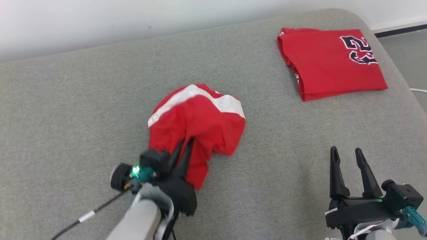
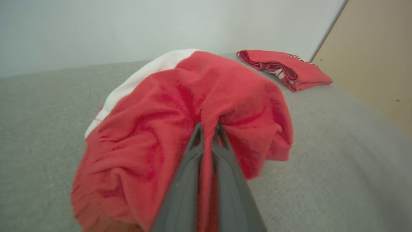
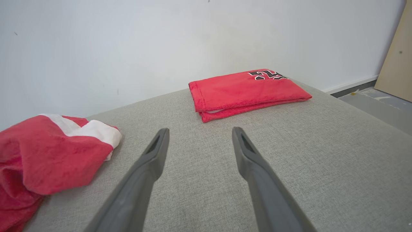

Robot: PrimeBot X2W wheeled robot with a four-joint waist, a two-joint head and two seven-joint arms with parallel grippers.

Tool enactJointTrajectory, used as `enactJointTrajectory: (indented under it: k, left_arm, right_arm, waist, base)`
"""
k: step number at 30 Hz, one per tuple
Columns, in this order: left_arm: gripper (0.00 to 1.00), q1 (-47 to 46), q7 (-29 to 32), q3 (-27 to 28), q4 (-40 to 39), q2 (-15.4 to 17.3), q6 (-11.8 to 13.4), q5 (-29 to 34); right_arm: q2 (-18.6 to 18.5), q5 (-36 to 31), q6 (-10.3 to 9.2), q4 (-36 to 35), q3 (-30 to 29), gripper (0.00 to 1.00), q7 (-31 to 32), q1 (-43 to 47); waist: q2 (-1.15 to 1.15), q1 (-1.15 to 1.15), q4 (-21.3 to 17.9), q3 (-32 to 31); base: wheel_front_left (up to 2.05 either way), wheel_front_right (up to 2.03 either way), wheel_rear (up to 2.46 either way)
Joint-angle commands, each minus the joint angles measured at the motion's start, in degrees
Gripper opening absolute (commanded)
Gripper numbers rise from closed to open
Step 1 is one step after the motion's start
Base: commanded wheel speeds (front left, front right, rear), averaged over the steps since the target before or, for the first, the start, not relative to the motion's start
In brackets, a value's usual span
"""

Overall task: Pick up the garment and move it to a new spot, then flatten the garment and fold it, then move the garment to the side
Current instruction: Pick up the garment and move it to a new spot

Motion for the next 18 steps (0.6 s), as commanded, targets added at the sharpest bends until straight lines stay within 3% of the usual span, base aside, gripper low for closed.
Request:
enactJointTrajectory:
  k: [1, 2, 3, 9, 18]
  left_arm:
    - [0.0, 1.14, -0.54, -0.55, 0.62, -0.38, -0.02, 0.62]
    - [0.3, 1.77, -0.78, -1.16, 1.06, -0.75, -0.13, 0.83]
    - [0.98, 2.16, -1.3, -1.25, 1.2, -1.11, -0.32, 0.5]
    - [1.0, 1.88, -4.51, 1.41, -3.27, -0.78, 0.84, 1.88]
    - [1.0, 10.69, -4.68, 11.32, -15.14, 3.31, 3.2, 5.13]
  right_arm:
    - [-0.16, -0.06, -0.17, -0.01, -0.03, 1.0, -0.21, -0.3]
    - [-0.29, -0.12, -0.17, -0.02, 0.02, 1.0, -0.21, -0.33]
    - [-0.44, -0.17, -0.17, -0.03, 0.1, 1.0, -0.22, -0.36]
    - [-1.46, -0.56, -0.17, -0.27, -1.04, 1.0, -0.23, 1.02]
    - [-2.58, -0.69, -0.17, -0.64, -1.13, 1.0, 0.4, 3.68]
  waist:
    - [0.0, 0.0, 0.55, 0.02]
    - [0.0, 0.0, 0.84, -0.04]
    - [0.0, 0.0, 1.11, -0.11]
    - [0.0, 0.0, 4.51, -2.82]
    - [0.0, 0.0, 8.99, -7.98]
  base:
    - [0.0, 0.0, 0.0]
    - [0.0, 0.0, 0.0]
    - [0.0, 0.0, 0.0]
    - [0.0, 0.0, 0.0]
    - [0.0, 0.0, 0.0]
